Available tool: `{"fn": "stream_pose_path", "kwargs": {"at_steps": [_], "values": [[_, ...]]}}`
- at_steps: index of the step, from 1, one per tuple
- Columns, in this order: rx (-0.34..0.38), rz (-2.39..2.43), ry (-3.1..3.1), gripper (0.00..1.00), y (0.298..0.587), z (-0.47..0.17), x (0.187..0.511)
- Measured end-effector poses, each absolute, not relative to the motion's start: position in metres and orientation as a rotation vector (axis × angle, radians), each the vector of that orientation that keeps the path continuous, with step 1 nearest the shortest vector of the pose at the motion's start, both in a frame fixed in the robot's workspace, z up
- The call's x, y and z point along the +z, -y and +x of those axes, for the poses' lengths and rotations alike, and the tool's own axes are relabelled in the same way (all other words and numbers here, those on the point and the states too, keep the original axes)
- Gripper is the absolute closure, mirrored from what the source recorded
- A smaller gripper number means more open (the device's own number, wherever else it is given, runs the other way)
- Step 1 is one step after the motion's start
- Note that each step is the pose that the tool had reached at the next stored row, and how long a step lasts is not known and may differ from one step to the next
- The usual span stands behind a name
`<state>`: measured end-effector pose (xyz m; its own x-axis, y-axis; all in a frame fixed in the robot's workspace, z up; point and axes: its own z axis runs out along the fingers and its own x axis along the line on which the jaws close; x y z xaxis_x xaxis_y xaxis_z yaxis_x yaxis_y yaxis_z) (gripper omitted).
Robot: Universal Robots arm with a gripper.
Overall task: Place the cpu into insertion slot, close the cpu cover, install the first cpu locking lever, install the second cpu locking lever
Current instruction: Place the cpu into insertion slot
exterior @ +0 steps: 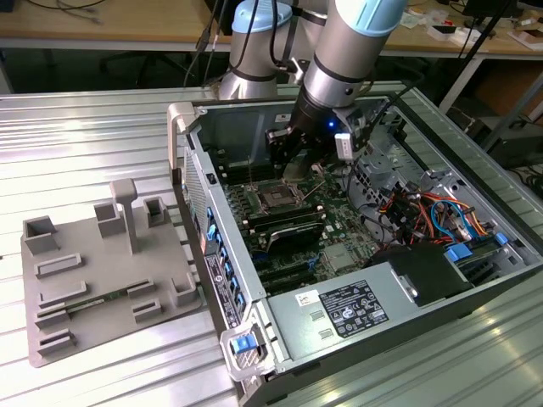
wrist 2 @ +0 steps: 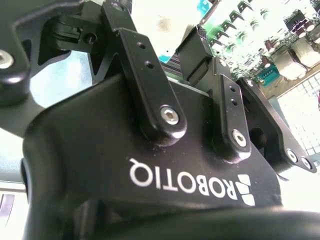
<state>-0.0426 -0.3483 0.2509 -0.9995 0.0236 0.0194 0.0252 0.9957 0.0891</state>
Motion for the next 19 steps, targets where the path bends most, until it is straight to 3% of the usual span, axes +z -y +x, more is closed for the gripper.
{"fn": "stream_pose_path", "kwargs": {"at_steps": [19], "values": [[-0.140,-0.035,3.120,0.45,0.349,-0.057,0.244]]}}
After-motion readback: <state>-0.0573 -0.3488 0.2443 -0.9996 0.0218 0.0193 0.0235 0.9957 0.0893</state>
